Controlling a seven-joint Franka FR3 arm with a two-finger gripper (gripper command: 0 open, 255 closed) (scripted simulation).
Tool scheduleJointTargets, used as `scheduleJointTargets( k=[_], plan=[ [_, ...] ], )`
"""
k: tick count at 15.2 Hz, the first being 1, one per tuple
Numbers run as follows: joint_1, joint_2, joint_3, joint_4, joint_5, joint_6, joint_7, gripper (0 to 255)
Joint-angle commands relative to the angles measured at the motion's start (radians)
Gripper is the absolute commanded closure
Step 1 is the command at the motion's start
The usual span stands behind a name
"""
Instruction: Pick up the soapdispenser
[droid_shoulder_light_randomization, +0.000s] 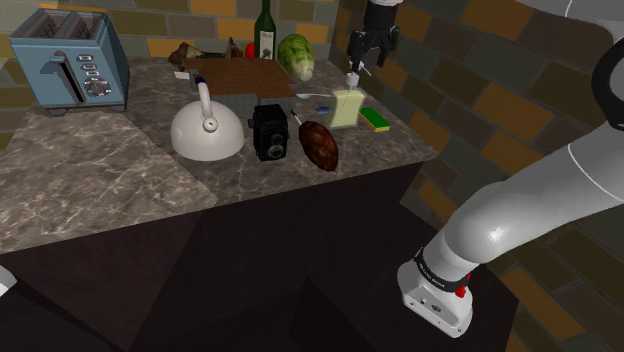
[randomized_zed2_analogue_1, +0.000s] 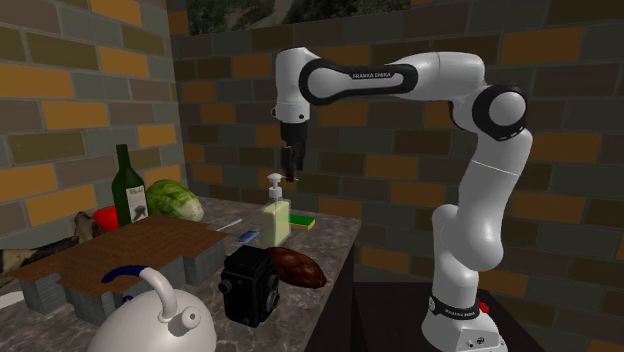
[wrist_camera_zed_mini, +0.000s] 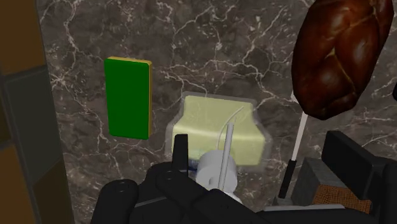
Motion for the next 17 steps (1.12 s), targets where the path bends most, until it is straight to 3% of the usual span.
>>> scheduleJointTargets(
  k=[1,5,14,15,17],
  plan=[
    [-0.010,0.080,-0.011,0.081,0.001,-0.003,0.004,0],
    [-0.030,0.214,-0.034,0.236,0.007,-0.028,0.001,0],
    [-0.031,0.194,-0.035,0.110,0.005,0.077,0.013,0],
    [-0.031,0.193,-0.035,0.108,0.005,0.078,0.013,255],
    [-0.031,0.193,-0.035,0.108,0.005,0.078,0.014,255]
  ],
)
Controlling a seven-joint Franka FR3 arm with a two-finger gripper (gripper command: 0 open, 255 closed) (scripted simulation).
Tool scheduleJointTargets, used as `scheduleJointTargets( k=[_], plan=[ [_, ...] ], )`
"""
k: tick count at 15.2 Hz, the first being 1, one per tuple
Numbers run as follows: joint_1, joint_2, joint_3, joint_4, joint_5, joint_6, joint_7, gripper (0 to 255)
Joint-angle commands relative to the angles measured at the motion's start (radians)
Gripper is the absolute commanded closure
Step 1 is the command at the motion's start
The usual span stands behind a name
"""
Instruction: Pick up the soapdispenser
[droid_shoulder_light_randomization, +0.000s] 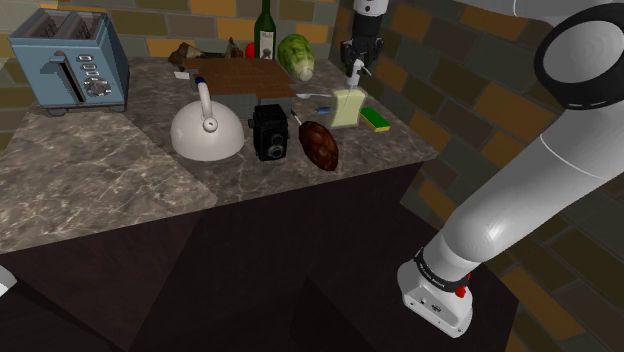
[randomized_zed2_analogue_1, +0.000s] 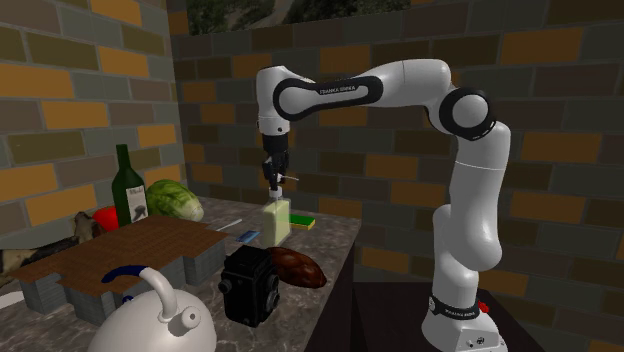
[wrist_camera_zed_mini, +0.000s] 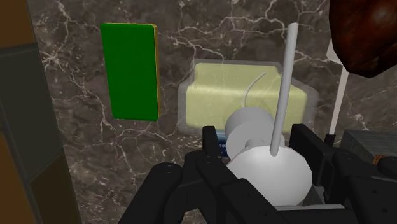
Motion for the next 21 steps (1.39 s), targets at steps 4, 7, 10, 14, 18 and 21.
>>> scheduleJointTargets(
  k=[4,7,10,14,18,21],
  plan=[
    [0.001,0.001,0.001,-0.002,0.001,0.000,0.000,255],
    [0.001,0.002,0.001,0.000,0.001,-0.001,0.000,255],
    [0.001,0.008,0.001,0.047,0.002,-0.042,-0.005,255],
    [0.001,0.020,0.002,0.115,0.003,-0.098,-0.011,255],
    [0.002,0.036,0.002,0.189,0.004,-0.155,-0.018,255],
    [0.002,0.051,0.002,0.248,0.005,-0.199,-0.024,255]
  ],
)
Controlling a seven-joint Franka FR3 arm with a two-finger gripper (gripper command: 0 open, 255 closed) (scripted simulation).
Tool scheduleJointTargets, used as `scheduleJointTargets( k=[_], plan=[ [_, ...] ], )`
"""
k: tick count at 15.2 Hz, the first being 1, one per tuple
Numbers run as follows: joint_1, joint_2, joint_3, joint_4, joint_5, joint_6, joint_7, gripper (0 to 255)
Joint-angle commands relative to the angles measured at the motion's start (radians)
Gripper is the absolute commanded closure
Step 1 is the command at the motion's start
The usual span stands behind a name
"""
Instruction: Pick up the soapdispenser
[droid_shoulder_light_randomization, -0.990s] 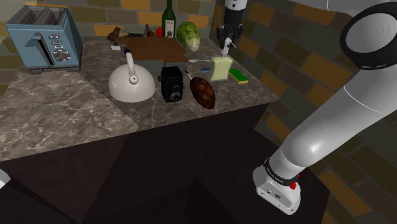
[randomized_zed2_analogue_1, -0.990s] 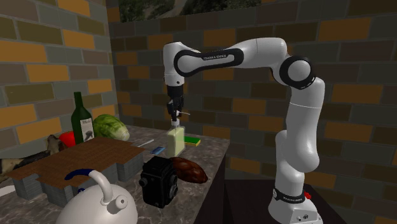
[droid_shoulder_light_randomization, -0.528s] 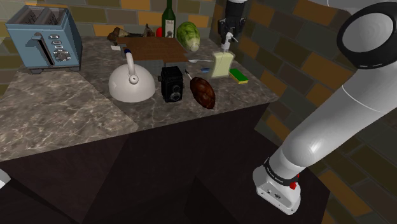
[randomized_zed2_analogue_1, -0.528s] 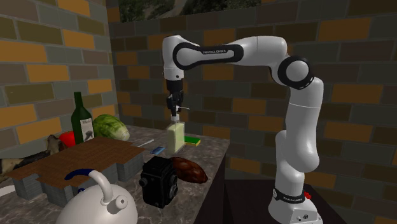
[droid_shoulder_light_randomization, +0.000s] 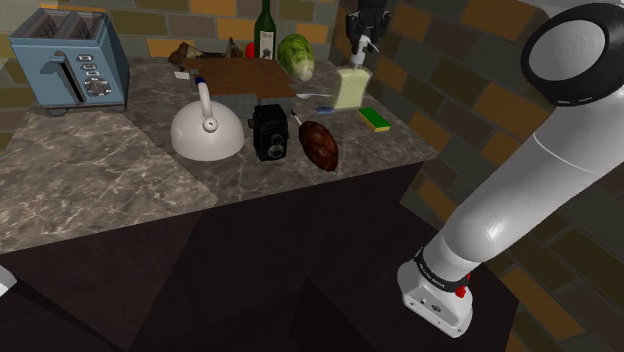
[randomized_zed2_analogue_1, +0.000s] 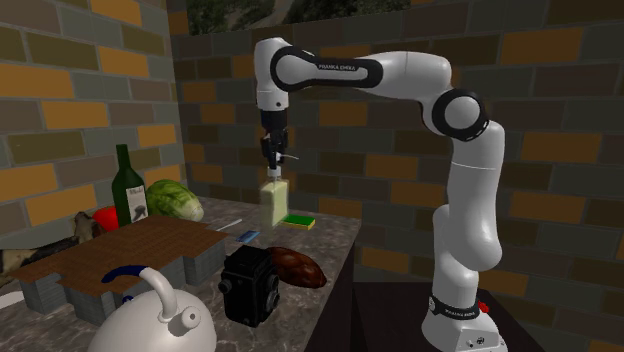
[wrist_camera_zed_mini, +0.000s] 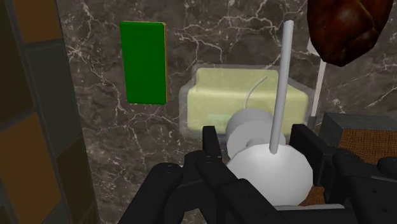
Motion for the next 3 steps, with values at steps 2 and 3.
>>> scheduleJointTargets(
  k=[2,3],
  plan=[
    [-0.001,0.008,-0.001,0.038,0.000,-0.030,-0.005,255],
    [-0.001,0.008,-0.001,0.038,0.000,-0.030,-0.005,255]
  ],
)
